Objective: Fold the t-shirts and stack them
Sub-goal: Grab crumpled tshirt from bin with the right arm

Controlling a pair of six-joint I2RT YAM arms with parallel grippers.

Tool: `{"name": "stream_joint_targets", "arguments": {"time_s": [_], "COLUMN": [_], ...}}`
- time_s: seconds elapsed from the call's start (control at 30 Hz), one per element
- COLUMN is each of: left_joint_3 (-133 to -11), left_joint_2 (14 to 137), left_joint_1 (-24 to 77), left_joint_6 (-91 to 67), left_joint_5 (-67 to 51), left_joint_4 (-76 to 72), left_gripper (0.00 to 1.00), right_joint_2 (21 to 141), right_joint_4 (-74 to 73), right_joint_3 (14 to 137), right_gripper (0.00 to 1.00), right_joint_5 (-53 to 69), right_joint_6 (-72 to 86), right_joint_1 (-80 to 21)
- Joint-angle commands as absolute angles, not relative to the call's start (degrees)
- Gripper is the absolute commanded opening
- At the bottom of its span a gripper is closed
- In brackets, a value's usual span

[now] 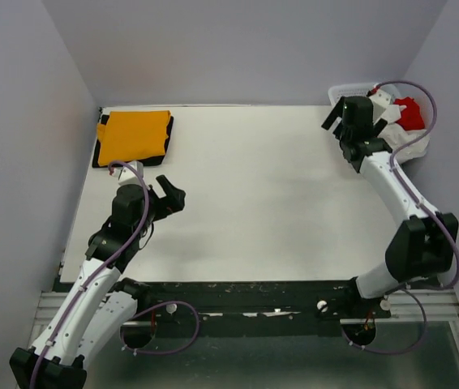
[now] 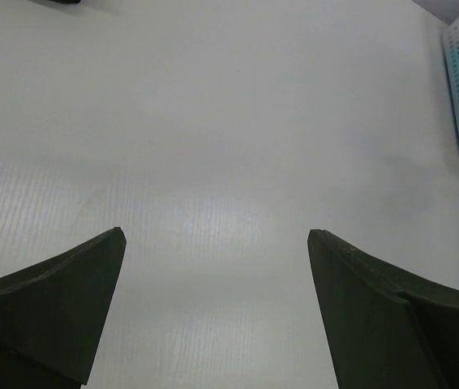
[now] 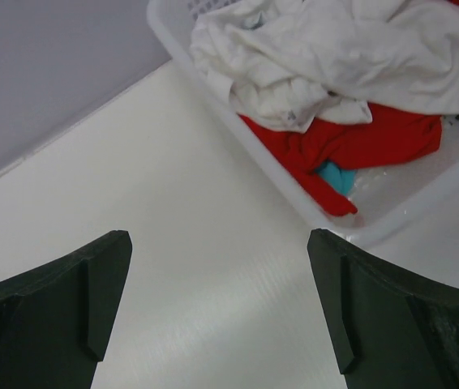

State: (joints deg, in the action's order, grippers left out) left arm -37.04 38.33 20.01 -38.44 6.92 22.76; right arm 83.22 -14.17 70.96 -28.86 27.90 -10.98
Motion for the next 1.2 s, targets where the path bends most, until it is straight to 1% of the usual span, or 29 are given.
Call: {"name": "stream_joint_targets", "arguments": {"time_s": [0.0,0.13,0.27,0.33,0.43,0.53,0.63,0.7,0.77,1.03,1.17], "left_joint_3": [-36.43,-35.78,-35.99,-36.28,-36.69,-37.23,-38.14,-38.23,-38.24,-37.69,-36.97], "left_joint_2": [38.04,38.24,39.8,40.84,42.43,44.18,45.65,46.03,46.14,43.96,41.2], "left_joint_1": [19.89,19.76,19.78,19.77,19.78,19.7,19.69,19.69,19.69,19.69,19.69], "left_joint_6": [-38.38,-37.78,-37.19,-37.16,-37.08,-36.91,-36.83,-36.83,-36.72,-37.04,-37.49], "left_joint_5": [9.81,9.41,9.53,10.09,10.8,10.97,11.2,11.17,10.86,9.68,9.18], "left_joint_4": [23.47,21.88,21.12,21.2,21.28,21.61,22.63,22.68,22.33,22.45,22.6], "left_gripper": [0.98,0.99,0.99,0.99,0.99,0.99,0.99,0.99,0.99,0.99,0.99], "right_joint_2": [97.61,111.72,122.87,126.69,130.48,133.42,135.17,134.26,131.71,110.37,101.97], "right_joint_4": [-18.4,-19.58,-22.31,-24.29,-23.15,-20.61,-20.84,-20.02,-18.09,-9.44,-7.63], "right_joint_3": [84.83,99.31,111.04,115.22,117.64,118.48,120.12,119.88,118.6,105.31,104.64], "right_gripper": [1.0,0.98,0.96,0.95,0.92,0.73,0.45,0.21,0.01,0.01,0.0], "right_joint_5": [-28.55,-28.28,-28.48,-27.16,-26.94,-27.77,-29.15,-29.23,-29.15,-25.9,-21.6], "right_joint_6": [25.23,23.34,22.52,22.92,23.58,23.67,24.73,24.75,24.14,21.78,19.12], "right_joint_1": [-3.64,0.99,3.15,3.49,3.43,3.58,3.66,3.66,3.65,3.55,3.53]}}
